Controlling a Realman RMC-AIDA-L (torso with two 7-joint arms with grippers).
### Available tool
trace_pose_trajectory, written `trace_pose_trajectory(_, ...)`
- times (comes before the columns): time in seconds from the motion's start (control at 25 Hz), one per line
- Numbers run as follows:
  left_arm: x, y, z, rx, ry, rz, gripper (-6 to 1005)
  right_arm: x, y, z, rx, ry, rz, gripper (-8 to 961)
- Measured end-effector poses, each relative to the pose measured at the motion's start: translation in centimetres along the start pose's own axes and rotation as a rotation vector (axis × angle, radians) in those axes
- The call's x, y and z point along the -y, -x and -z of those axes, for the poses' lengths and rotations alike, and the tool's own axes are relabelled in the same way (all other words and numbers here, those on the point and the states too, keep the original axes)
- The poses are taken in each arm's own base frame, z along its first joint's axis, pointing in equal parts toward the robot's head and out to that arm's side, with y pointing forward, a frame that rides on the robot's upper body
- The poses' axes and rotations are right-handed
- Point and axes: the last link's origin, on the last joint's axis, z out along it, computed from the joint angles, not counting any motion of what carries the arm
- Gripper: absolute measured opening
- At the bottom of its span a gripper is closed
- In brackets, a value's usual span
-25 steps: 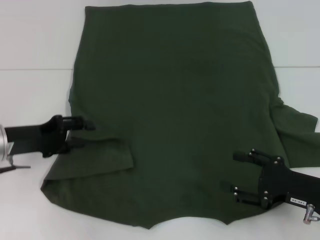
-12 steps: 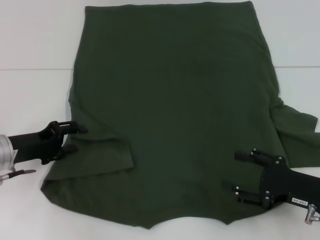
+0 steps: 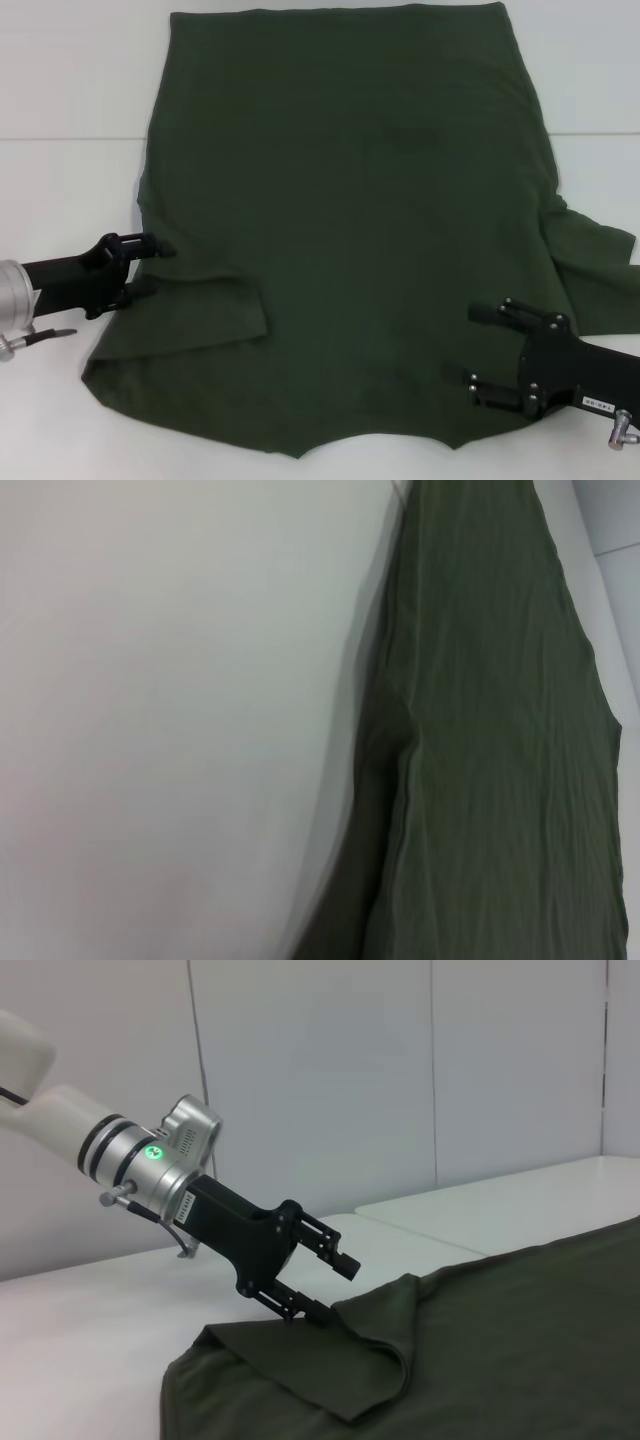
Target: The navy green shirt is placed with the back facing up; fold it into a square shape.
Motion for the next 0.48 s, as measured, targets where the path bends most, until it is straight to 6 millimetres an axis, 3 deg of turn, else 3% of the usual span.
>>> trace_pose_trajectory(0.28,-0.3,-0.1,-0.5,-0.012,0.004,0.001,639,-0.1,0.0,0.1,0.004,0.004,-0.003,856)
trace_pose_trajectory(0.48,-2.7,-0.1,-1.5,-0.033,0.130,0.025,636,-0.1,0.0,0.2,0.004,0.004,-0.002,856)
